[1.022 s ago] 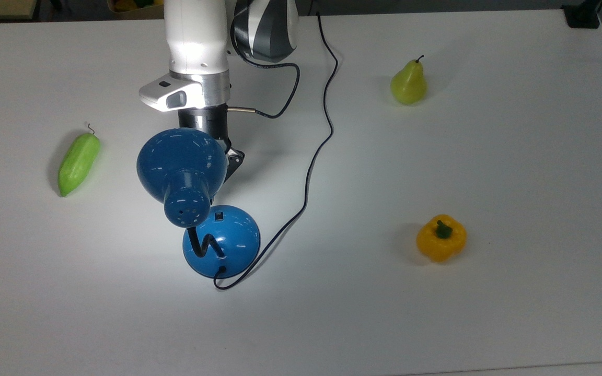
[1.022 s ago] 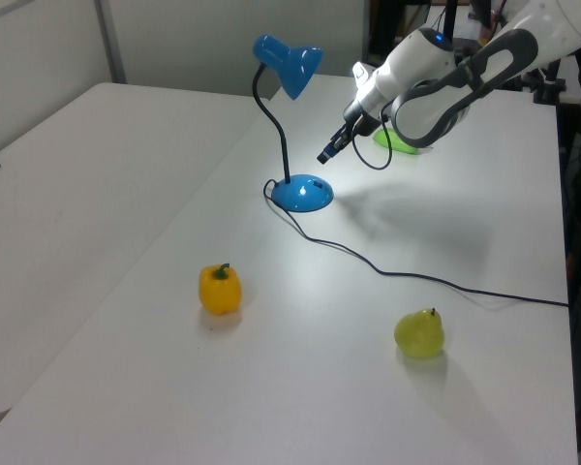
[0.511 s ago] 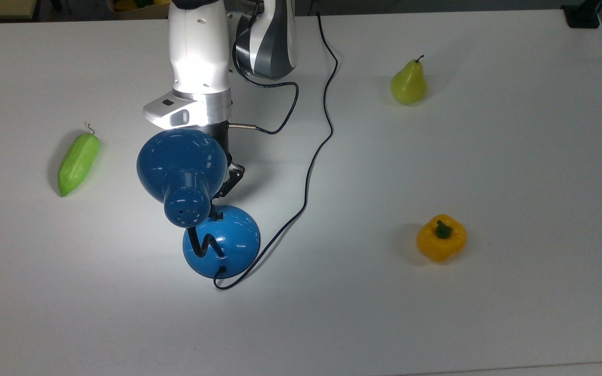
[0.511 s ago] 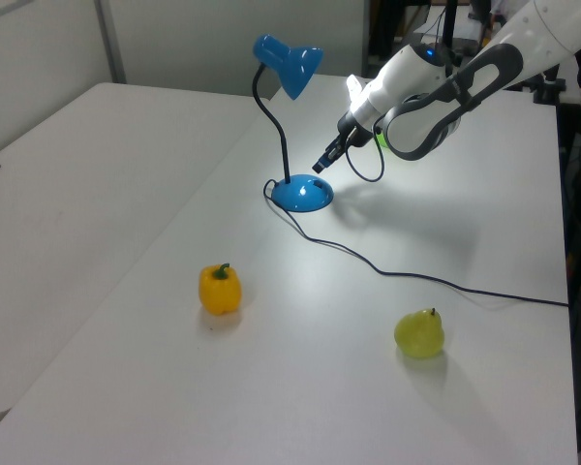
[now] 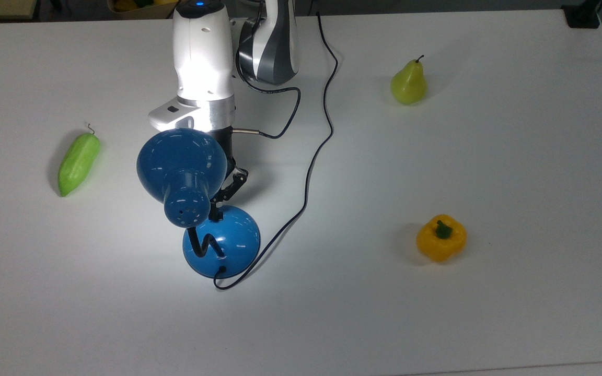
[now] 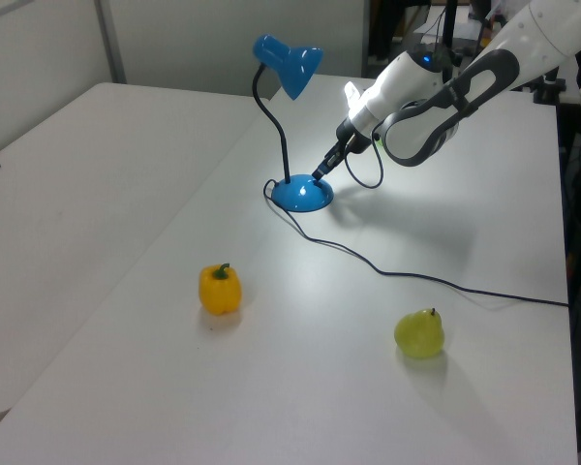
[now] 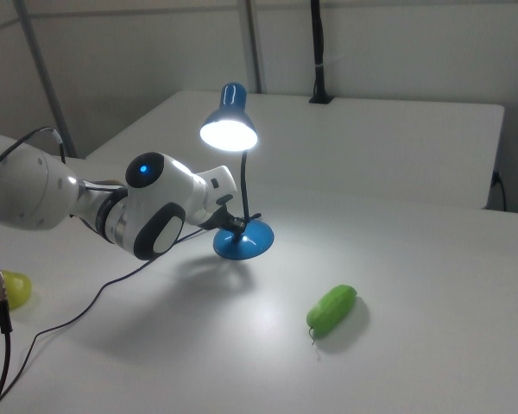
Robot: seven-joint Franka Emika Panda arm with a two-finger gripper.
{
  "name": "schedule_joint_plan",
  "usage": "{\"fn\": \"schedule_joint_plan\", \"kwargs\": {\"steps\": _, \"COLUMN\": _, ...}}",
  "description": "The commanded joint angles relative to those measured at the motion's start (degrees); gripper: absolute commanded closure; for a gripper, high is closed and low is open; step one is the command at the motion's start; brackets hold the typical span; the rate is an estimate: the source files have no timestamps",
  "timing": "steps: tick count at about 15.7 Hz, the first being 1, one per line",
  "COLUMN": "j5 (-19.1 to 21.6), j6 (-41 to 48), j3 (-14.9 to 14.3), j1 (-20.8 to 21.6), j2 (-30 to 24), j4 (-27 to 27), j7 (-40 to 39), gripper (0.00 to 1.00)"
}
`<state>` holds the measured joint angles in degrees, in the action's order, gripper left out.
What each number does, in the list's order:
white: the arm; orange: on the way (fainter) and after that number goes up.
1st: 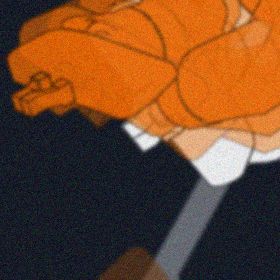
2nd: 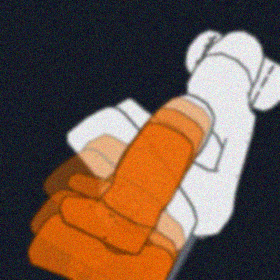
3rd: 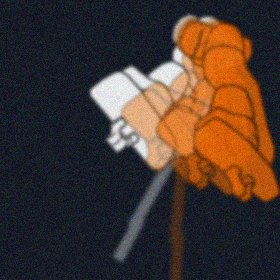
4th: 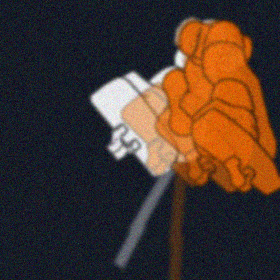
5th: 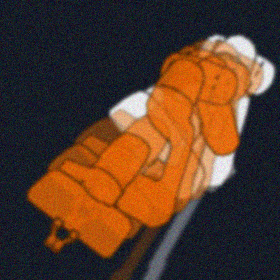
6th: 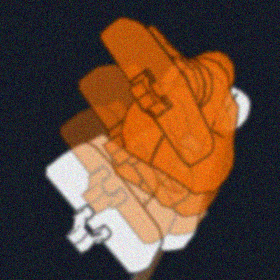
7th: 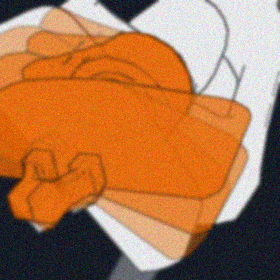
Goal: Turn off lamp
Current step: 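Press the lamp base switch with the gripper fingertips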
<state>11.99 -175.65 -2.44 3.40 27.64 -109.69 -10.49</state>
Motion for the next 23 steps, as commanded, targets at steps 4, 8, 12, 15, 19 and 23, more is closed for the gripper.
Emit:
{"fn": "schedule_joint_plan", "kwargs": {"steps": 4, "j5": -0.04, "j6": -3.91, "j3": 0.24, "j1": 0.56, "j2": 1.54, "j4": 0.71, "j7": -0.14, "gripper": 1.0}}
{"fn": "schedule_joint_plan", "kwargs": {"steps": 8, "j5": -0.13, "j6": -3.82, "j3": 0.24, "j1": 0.64, "j2": 1.36, "j4": 0.01, "j7": -0.32, "gripper": 1.0}}
{"fn": "schedule_joint_plan", "kwargs": {"steps": 12, "j5": -0.13, "j6": -3.73, "j3": 0.24, "j1": 0.56, "j2": 1.27, "j4": -1.49, "j7": -1.37, "gripper": 1.0}}
{"fn": "schedule_joint_plan", "kwargs": {"steps": 15, "j5": -0.13, "j6": -3.64, "j3": 0.24, "j1": 0.64, "j2": 1.27, "j4": -2.19, "j7": -2.43, "gripper": 1.0}}
{"fn": "schedule_joint_plan", "kwargs": {"steps": 19, "j5": -0.13, "j6": -3.38, "j3": 0.24, "j1": 0.64, "j2": 1.27, "j4": -4.2, "j7": -2.96, "gripper": 1.0}}
{"fn": "schedule_joint_plan", "kwargs": {"steps": 23, "j5": -0.04, "j6": -3.29, "j3": 0.24, "j1": 0.64, "j2": 0.57, "j4": -6.41, "j7": -4.54, "gripper": 1.0}}
